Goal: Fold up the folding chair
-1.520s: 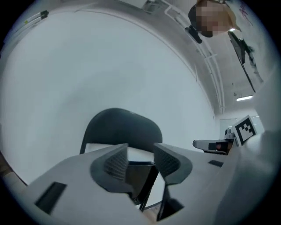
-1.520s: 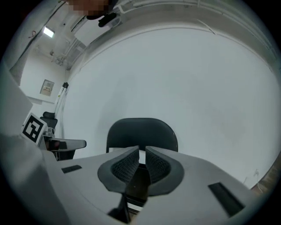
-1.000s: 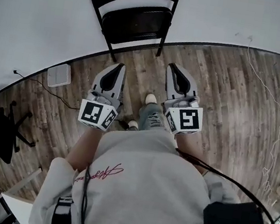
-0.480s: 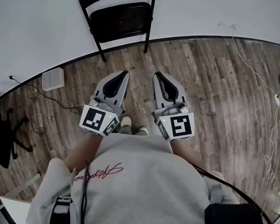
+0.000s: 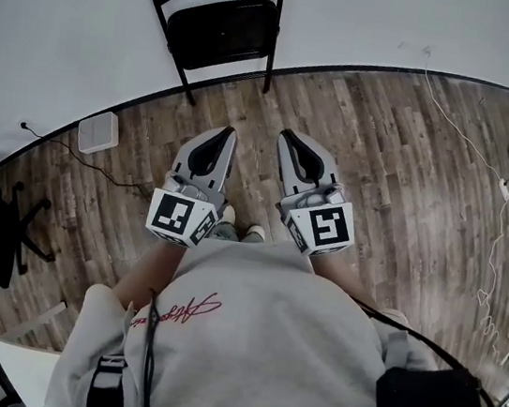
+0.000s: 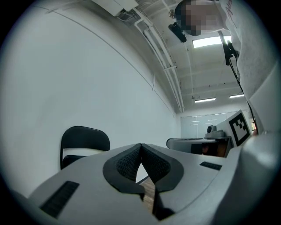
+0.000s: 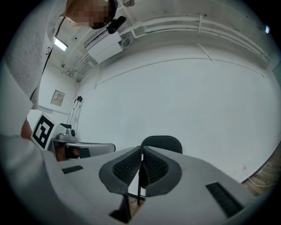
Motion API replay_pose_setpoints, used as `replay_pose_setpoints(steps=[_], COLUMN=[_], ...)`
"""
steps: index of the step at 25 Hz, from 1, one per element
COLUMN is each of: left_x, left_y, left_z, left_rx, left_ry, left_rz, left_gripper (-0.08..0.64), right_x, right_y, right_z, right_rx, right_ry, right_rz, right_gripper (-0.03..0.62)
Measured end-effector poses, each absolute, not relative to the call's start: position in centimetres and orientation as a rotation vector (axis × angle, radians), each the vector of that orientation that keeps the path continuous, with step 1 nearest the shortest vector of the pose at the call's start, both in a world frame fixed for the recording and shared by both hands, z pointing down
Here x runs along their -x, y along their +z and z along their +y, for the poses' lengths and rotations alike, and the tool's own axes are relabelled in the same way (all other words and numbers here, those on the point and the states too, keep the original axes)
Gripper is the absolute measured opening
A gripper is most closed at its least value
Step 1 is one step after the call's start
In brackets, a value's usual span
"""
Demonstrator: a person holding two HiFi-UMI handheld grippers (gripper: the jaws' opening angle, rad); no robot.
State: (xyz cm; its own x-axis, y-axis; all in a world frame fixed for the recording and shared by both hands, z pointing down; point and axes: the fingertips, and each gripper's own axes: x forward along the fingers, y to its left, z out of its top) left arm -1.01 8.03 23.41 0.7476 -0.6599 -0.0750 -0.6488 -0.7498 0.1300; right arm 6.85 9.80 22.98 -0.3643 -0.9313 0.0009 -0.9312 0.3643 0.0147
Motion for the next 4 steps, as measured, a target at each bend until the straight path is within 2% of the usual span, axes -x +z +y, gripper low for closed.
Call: replay_pose_setpoints(steps=[4], left_x=[0.80], left_y=[23.20], left_z=[8.12], left_rx=[-2.850], left_ry=[-0.199], left_rz=[-1.065], left_gripper=[0.017], right_x=[-6.93], right_y=[22.78], right_z=[9.79], right_rx=[-1.769], right_ry=[-0.021], right_rz=[-2.599], right_gripper=[0.028])
